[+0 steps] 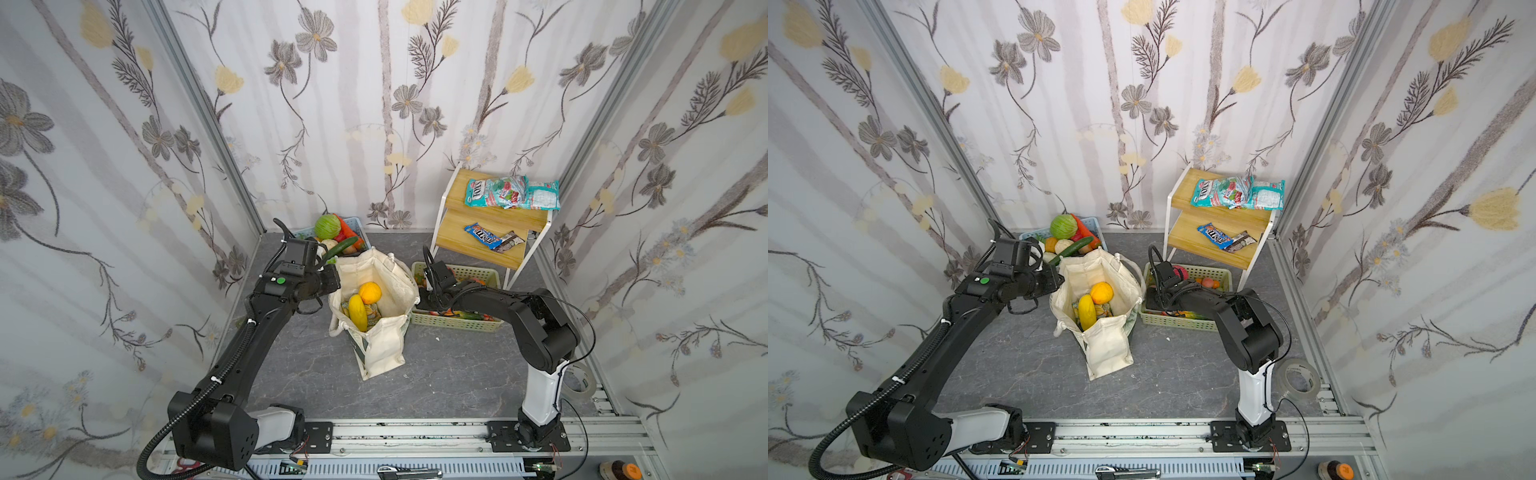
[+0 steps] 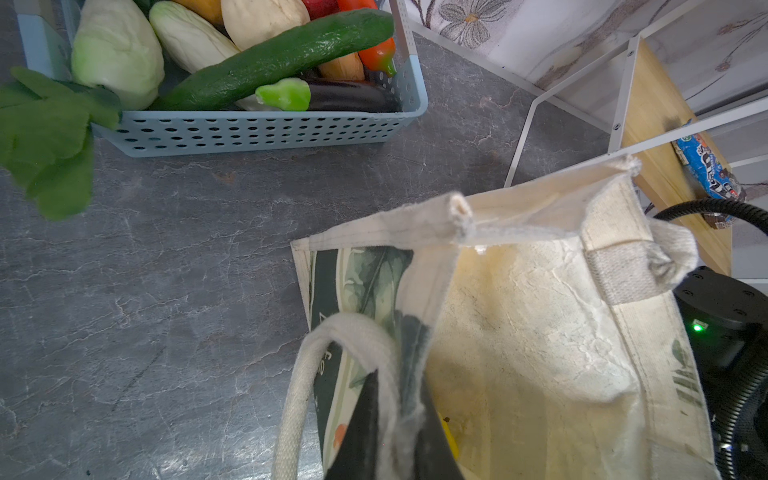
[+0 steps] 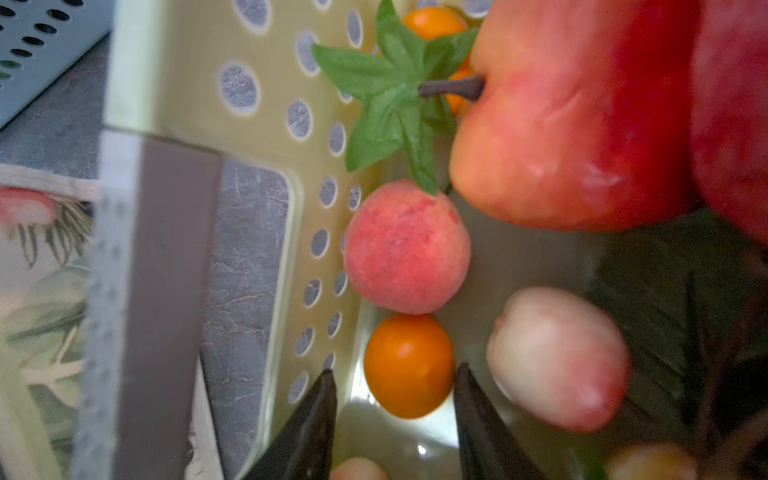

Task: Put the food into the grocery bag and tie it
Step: 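Lower the right gripper onto the small orange fruit in the basket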

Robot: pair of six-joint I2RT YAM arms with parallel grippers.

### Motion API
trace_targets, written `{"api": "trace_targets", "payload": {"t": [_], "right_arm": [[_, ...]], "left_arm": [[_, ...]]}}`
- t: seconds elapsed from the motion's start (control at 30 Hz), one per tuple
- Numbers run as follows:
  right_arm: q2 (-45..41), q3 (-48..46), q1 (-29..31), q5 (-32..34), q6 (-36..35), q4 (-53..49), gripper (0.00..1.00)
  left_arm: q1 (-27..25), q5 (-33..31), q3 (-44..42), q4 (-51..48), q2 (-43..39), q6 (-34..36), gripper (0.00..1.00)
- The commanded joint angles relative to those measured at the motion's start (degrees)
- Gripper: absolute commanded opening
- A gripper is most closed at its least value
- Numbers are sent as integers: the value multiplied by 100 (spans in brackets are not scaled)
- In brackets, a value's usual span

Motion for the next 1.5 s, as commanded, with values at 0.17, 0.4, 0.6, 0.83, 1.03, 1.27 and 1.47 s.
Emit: {"api": "trace_targets", "payload": {"t": [0.17,0.4,0.6,0.83,1.03,1.27,1.47], "right_arm": [[-182,-107,8,-45,33,81,36],[-705,-236,-29,-130,57,164,36],[-957,-272,-72,-161,46,147,36],[-538,-42,-43,-88,-29,-19,42],[-175,166,34,129,35,-143,40],[-2,211,34,370,76,-220,34],[57,216,29,452,86,-189,39]], "left_arm": [[11,19,-11,1,-58,2,0],[6,19,-24,-8,-193,-7,0],[7,26,-21,-10,-195,-7,0],[11,72,-48,42,-161,-33,0],[5,63,-48,51,-157,-7,0],[3,45,-48,38,-140,12,0],[9,61,-23,49,-108,2,0]]}}
